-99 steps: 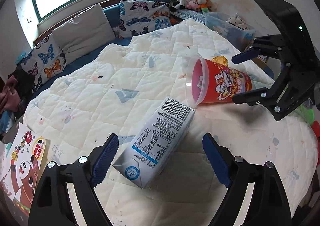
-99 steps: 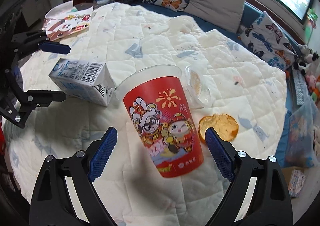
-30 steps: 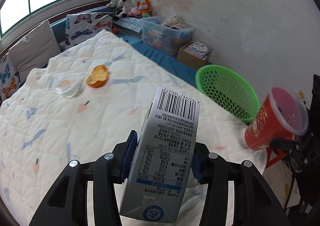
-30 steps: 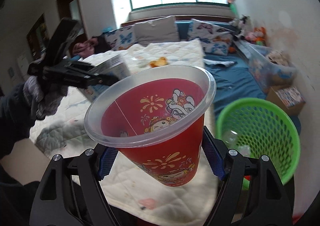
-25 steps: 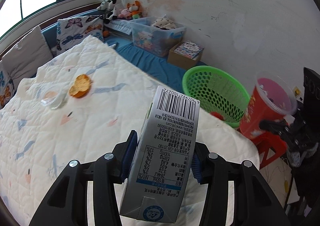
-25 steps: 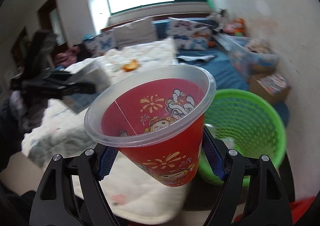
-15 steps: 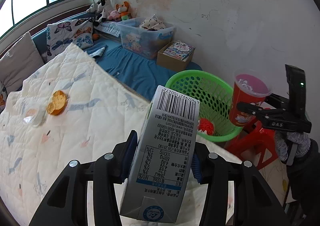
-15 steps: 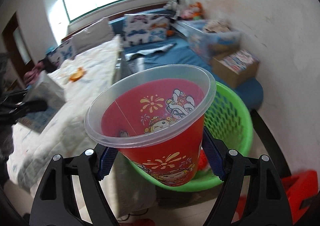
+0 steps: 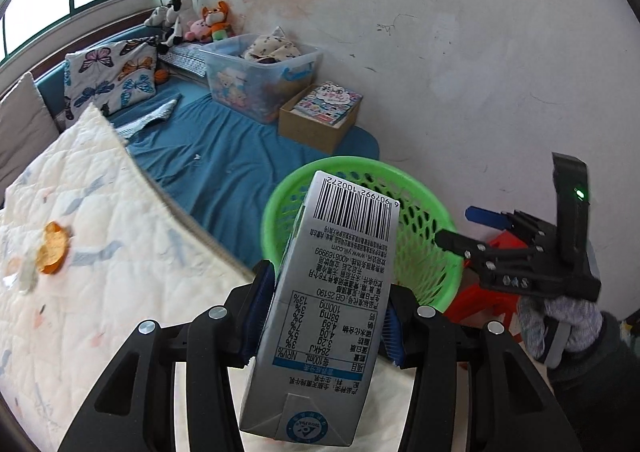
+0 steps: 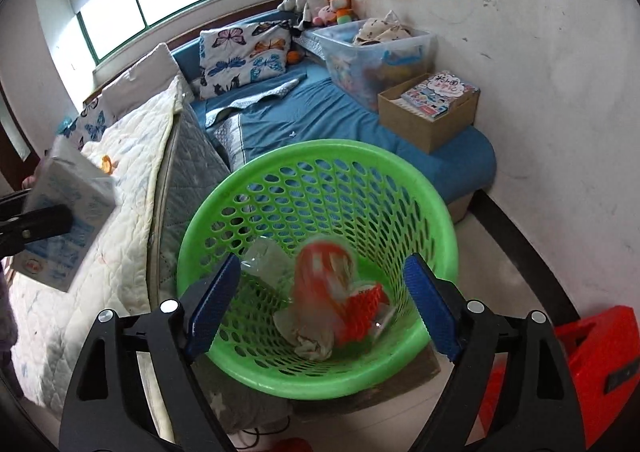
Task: Collect trash
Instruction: 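Drop the red cup into the basket with the right tool while the left tool drops the carton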
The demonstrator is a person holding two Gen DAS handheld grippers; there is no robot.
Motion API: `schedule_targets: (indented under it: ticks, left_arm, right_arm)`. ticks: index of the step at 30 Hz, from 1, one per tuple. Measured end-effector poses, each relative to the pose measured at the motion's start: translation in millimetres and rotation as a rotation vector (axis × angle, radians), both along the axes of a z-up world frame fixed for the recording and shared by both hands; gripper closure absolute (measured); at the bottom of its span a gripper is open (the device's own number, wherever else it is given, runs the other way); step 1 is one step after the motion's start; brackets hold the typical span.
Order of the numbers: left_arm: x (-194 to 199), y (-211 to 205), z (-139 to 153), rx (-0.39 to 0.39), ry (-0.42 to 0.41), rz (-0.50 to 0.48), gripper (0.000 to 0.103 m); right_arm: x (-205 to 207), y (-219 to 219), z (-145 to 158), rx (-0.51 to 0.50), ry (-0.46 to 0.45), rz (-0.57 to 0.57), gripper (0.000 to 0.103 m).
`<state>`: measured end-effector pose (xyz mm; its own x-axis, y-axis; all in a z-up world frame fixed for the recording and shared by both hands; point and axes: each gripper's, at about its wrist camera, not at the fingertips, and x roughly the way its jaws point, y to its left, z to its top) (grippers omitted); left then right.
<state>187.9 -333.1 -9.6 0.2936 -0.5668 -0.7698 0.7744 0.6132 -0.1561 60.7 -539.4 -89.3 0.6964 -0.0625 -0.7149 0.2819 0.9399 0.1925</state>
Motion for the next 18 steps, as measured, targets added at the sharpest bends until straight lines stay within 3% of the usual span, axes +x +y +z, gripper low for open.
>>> schedule_targets:
  ticks: [14, 18]
  left_arm:
    - [-6.9, -67.2, -19.6, -0.012, 0.084, -0.045, 0.056]
    - [-8.4, -71.4, -22.9, -0.016, 0.097, -0.042, 0.046]
  right_arm:
    - [-50.1, -9.5, 22.9, 0.040, -0.076, -0.027, 0.018]
    - [-53.8, -8.8, 28.4, 0.046, -0.093, -0.024, 0.018]
